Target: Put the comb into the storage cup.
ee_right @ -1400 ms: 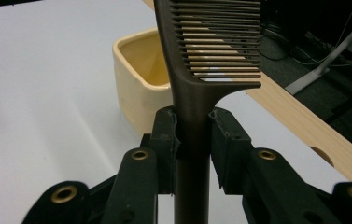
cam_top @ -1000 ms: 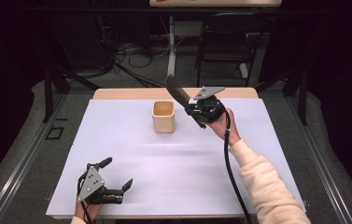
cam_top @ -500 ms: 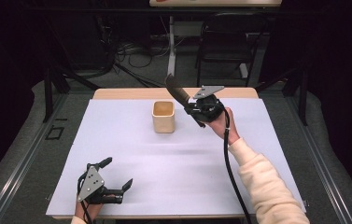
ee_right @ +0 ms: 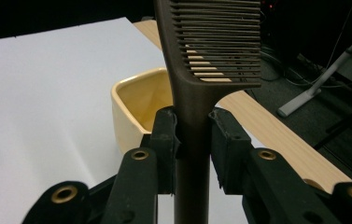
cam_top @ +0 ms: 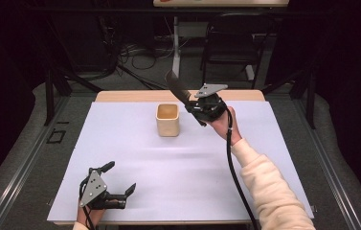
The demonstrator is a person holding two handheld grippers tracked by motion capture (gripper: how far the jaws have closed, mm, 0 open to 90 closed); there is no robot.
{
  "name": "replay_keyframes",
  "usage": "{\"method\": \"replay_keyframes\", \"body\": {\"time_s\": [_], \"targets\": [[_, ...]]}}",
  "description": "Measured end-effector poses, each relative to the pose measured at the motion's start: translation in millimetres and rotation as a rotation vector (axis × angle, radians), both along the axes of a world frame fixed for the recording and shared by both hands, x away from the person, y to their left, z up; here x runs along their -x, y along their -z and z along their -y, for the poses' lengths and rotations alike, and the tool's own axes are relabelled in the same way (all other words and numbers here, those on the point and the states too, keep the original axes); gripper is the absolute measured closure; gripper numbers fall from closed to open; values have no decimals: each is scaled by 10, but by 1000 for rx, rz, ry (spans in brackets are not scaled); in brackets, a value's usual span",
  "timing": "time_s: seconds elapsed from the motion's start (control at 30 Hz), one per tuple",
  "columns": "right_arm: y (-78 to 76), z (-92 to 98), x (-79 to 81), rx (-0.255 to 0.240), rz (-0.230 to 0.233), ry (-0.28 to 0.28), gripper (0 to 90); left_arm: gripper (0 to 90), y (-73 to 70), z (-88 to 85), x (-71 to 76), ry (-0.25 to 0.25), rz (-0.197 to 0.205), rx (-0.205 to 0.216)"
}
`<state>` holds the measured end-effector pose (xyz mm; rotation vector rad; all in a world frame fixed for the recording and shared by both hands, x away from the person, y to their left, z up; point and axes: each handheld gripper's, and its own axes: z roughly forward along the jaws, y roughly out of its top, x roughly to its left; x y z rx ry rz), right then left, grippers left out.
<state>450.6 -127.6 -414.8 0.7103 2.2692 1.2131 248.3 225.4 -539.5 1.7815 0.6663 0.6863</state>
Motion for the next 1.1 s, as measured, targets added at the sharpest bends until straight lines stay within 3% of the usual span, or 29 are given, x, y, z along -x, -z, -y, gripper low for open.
{"method": "replay_keyframes", "body": {"time_s": [1.1], "targets": [[-75, -327, -152, -30, 72, -7, 727, 3, -4, 1, -3, 3, -1, 6]]}}
